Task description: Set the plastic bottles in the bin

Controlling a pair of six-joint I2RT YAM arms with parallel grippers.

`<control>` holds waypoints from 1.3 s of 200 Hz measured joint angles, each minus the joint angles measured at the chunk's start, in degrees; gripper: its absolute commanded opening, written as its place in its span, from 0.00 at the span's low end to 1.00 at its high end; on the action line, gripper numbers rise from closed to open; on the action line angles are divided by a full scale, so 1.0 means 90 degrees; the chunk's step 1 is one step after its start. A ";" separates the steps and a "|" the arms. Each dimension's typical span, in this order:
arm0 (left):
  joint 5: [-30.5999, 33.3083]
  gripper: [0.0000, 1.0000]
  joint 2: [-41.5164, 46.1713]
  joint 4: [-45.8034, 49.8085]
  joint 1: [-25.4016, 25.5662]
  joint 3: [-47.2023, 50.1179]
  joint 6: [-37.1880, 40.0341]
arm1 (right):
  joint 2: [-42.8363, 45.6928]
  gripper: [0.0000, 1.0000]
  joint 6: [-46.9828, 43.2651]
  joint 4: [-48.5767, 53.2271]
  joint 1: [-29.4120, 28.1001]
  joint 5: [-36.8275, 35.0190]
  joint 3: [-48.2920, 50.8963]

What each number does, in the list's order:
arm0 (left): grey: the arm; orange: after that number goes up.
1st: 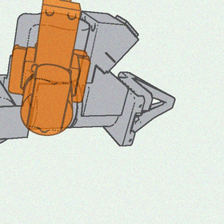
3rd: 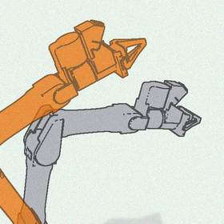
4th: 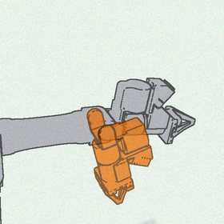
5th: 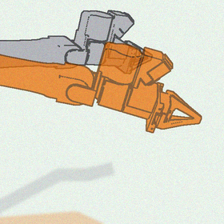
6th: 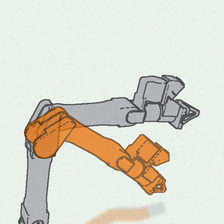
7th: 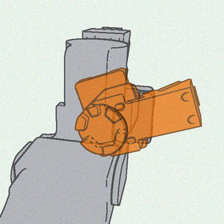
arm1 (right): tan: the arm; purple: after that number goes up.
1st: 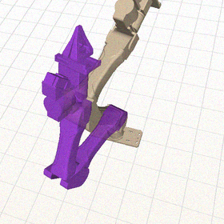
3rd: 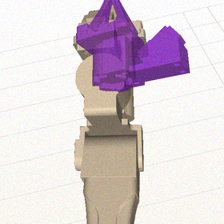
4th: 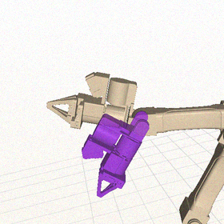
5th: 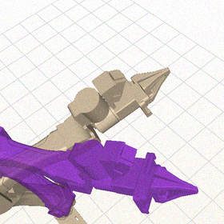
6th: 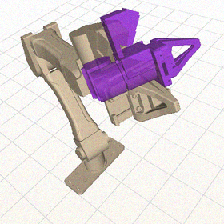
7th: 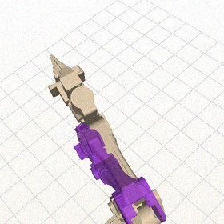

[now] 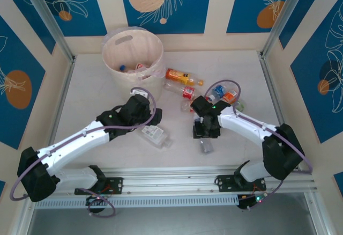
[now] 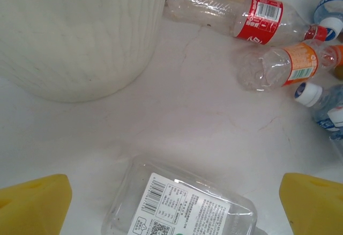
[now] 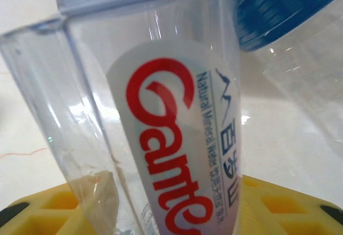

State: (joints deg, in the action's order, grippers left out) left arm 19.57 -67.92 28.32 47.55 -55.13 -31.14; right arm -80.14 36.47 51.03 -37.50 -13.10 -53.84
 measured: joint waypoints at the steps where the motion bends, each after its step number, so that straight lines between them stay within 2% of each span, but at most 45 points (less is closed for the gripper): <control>1: 0.0000 1.00 0.0002 -0.0002 0.0000 0.0000 0.0000 | 0.0024 0.51 -0.0002 0.0005 -0.0005 0.0002 -0.0015; 57: -0.0464 1.00 0.0194 -0.0291 0.0002 0.0002 0.0039 | 0.0869 0.48 0.0036 0.0068 -0.0090 0.0078 -0.0733; 76: -0.1001 1.00 0.0376 -0.0750 0.0000 0.0087 0.0158 | 0.1132 0.48 0.0049 0.0010 -0.0090 0.0075 -0.1042; 119: -0.2688 1.00 0.0595 -0.2057 0.0010 0.0464 0.0396 | 0.1401 0.48 0.0192 -0.0505 -0.0087 0.0100 -0.1535; 152: -0.3449 1.00 0.0595 -0.2652 0.0012 0.0505 0.0527 | 0.1411 0.48 0.0379 -0.1044 -0.0070 0.0245 -0.1858; 215: -0.4085 1.00 0.0260 -0.3519 0.0015 0.0459 0.0580 | 0.1413 0.48 0.0976 -0.2322 -0.0070 0.0818 -0.2086; 260: -0.3980 0.99 0.0019 -0.3577 0.0056 0.0291 0.0651 | 0.1396 0.48 0.1287 -0.3014 -0.0117 0.1027 -0.2074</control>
State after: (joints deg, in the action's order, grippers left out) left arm -16.25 -67.75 -3.88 48.05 -52.51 -25.28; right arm -67.57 48.05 23.90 -38.54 -3.86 -72.51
